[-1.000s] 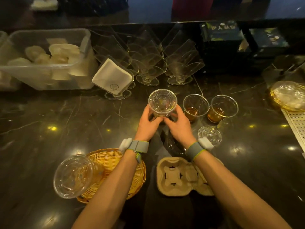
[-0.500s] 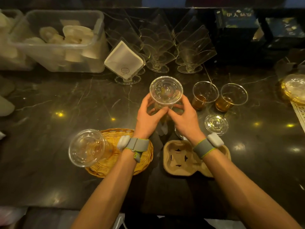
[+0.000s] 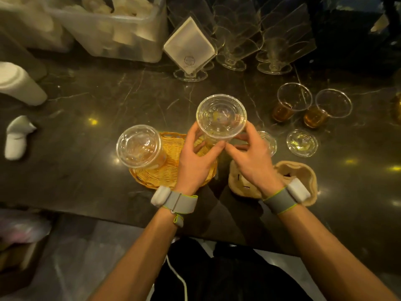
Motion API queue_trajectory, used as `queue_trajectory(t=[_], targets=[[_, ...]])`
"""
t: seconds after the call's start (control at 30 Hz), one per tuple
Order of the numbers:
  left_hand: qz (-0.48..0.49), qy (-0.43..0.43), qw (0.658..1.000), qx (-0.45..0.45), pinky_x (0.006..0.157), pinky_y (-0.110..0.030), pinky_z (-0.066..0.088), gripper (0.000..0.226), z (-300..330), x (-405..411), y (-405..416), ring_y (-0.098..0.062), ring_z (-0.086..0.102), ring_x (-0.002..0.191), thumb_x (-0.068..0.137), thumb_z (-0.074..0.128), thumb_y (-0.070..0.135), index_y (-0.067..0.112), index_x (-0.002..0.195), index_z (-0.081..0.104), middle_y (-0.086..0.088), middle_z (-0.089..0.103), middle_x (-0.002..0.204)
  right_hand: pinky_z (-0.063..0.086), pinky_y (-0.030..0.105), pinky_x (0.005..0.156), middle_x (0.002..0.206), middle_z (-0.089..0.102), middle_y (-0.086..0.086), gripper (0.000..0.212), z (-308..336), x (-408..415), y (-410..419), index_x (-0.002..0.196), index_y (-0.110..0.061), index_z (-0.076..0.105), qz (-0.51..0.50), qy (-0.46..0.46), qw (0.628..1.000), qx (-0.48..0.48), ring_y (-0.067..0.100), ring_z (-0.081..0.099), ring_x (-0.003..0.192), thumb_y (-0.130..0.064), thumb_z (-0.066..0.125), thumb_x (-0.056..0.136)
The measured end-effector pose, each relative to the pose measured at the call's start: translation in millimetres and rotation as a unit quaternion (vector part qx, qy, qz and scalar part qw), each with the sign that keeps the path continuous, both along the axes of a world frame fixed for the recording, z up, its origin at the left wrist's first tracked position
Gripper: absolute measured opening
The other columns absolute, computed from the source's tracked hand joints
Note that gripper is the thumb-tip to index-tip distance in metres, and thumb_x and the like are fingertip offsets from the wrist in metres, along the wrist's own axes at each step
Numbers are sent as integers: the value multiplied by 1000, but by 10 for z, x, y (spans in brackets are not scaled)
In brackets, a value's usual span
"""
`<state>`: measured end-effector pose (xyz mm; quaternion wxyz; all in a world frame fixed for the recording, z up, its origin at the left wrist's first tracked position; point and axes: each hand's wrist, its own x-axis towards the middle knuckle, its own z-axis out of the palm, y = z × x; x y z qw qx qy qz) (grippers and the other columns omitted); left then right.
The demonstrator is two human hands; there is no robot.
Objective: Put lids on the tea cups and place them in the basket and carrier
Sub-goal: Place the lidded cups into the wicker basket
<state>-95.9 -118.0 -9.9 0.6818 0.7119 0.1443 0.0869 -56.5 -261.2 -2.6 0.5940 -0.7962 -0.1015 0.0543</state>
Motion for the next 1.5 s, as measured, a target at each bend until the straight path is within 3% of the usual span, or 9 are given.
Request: queue_trajectory(t=[0.1,0.23,0.43,0.63,0.73,0.9,1.2,1.33,1.5], targets=[[17,-4,1000,-7,108,-38,45,68,24,-165,59,-7,53,129,80,79,25,20,141,47,5,59,136,58,40,90,121,67,-8,60,-19,-97,66,134,-26,51,10,-1,1000,-14,8,66,109,-35,71,78],[29,8,999,-11,110,-37,43,68,18,-388,133,-6,50,131,83,77,22,20,142,46,7,57,138,56,34,93,125,65,-9,62,-63,-235,149,135,-30,49,39,1,999,-34,4,65,108,-40,72,78],[47,31,998,-10,112,-43,41,62,-65,-602,218,-8,50,132,84,77,17,19,139,49,7,58,137,42,4,89,124,63,-21,60,-121,-371,236,133,-40,46,65,0,995,-78,-14,57,110,-36,75,80],[52,37,997,-36,109,-28,42,59,-120,-686,273,-5,53,129,82,79,12,30,132,53,12,61,133,49,32,101,131,62,-14,63,-211,-432,285,137,-28,47,76,-3,993,-94,-3,58,120,-29,77,82],[49,43,997,-50,108,-25,42,61,-140,-699,294,-5,53,129,82,78,8,20,136,51,6,60,136,48,33,101,129,63,-11,61,-258,-452,300,136,-25,49,81,-6,991,-102,1,58,119,-27,77,82],[43,44,997,-48,109,-26,40,60,-165,-727,327,-6,51,130,83,76,5,31,131,51,5,59,136,40,19,101,135,59,-10,64,-293,-467,317,140,-26,45,87,-27,986,-137,5,53,124,-31,74,83],[55,72,996,-2,103,-17,42,58,-185,-803,383,1,52,127,85,74,6,25,134,51,13,59,133,41,33,106,135,53,-5,66,-318,-454,255,142,-22,42,83,-50,983,-155,12,47,126,-27,73,84],[127,98,984,76,87,-14,51,31,-164,-924,460,6,63,99,88,69,11,23,115,62,10,68,110,43,37,108,134,51,-5,54,-294,-368,199,140,-20,45,71,-52,984,-152,12,49,126,-17,65,90],[208,121,955,175,63,-10,44,16,-207,-1041,632,1,55,68,85,64,15,29,89,58,8,61,78,45,23,103,133,54,4,46,-258,-218,229,139,-15,48,51,-15,990,-128,13,56,121,-17,61,95]])
